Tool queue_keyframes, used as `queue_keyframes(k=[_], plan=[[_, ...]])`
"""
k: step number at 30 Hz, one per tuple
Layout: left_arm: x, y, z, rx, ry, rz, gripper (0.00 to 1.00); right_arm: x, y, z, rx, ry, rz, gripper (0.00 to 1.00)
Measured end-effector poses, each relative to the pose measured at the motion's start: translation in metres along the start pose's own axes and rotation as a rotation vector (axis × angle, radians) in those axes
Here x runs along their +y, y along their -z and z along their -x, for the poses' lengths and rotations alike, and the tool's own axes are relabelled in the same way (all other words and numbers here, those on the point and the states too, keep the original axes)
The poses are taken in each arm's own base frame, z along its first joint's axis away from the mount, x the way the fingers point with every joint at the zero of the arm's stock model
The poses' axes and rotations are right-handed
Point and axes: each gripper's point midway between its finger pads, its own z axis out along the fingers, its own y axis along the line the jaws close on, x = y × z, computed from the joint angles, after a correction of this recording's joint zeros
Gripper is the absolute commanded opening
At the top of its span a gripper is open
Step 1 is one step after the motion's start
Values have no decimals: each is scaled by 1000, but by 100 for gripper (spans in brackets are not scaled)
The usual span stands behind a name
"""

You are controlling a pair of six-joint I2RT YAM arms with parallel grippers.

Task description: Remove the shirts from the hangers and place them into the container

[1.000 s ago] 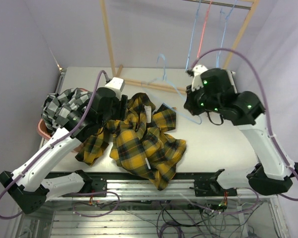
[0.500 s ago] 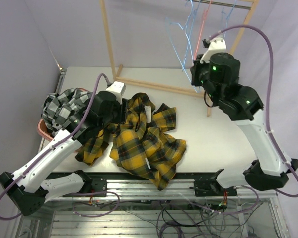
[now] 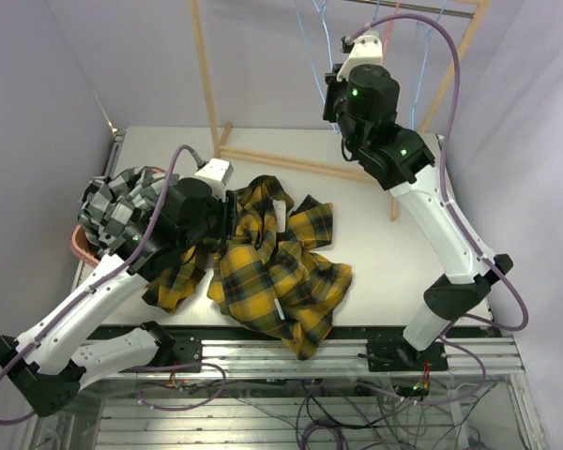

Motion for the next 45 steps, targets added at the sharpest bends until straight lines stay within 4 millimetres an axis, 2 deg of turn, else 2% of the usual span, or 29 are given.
queue_keyframes(k=[7, 12, 17, 25, 27, 32, 36, 37, 38, 40, 41, 42, 45], plan=[[-1, 8, 5, -24, 6, -19, 57, -5, -32, 3, -19, -8, -38, 0], [-2, 10, 6, -28, 7, -25, 57, -9, -57, -11, 4, -5, -47, 0], [-3, 11, 6, -29, 11, -32, 57, -15, -74, -20, 21, -7, -47, 0], [-6, 8, -4, -5, 15, -48, 61, -9, -78, -23, 32, -29, 2, 0], [-8, 6, -7, 7, 14, -59, 66, -6, -78, -27, 42, -33, 19, 0], [-21, -1, -12, 38, 17, -120, 72, -2, -76, -47, 94, -24, 48, 0], [-32, -6, -16, 58, 29, -172, 73, -3, -77, -50, 108, -26, 62, 0], [-34, -6, -18, 62, 33, -183, 74, -4, -77, -49, 107, -28, 64, 2], [-35, -7, -19, 65, 36, -191, 74, -5, -77, -50, 108, -28, 66, 9], [-38, -8, -22, 69, 44, -208, 79, -4, -77, -51, 114, -33, 75, 36], [-40, -8, -23, 71, 47, -214, 88, -3, -76, -51, 116, -37, 82, 43], [-41, -9, -24, 74, 50, -222, 98, -2, -76, -53, 121, -38, 90, 45], [-47, -10, -29, 86, 55, -258, 100, 1, -65, -61, 151, -33, 131, 46]])
